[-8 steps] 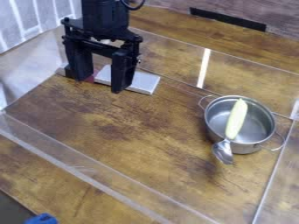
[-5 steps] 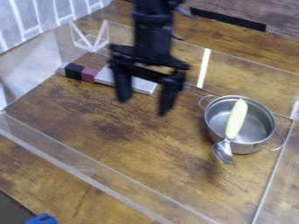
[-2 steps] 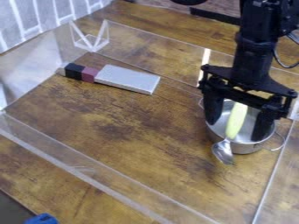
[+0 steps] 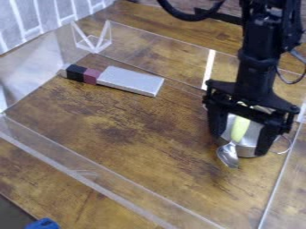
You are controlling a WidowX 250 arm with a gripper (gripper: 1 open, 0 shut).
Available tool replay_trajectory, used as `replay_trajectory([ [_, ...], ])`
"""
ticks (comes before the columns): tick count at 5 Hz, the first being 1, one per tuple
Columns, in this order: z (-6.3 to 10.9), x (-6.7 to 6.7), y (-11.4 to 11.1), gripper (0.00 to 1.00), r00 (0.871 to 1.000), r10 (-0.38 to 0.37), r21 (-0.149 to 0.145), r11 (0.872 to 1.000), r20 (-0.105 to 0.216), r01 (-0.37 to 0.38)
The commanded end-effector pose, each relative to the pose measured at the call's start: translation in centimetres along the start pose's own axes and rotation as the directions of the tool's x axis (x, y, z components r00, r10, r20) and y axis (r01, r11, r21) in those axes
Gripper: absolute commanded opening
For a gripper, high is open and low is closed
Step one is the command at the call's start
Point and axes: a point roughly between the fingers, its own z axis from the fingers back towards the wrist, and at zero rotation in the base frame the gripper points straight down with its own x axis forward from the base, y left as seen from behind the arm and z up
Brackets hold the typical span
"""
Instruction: Move the toy knife to the left side of the table
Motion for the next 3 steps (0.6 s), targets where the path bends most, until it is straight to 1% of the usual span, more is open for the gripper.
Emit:
replay_trajectory([
  [1,0.9,1.1,1.0,1.00,0.999,-0.005,-0.017,1.000,0.042,0.006],
  [3,0.3,2.2,1.2,1.00,0.999,-0.019,-0.024,1.000,0.047,0.020],
])
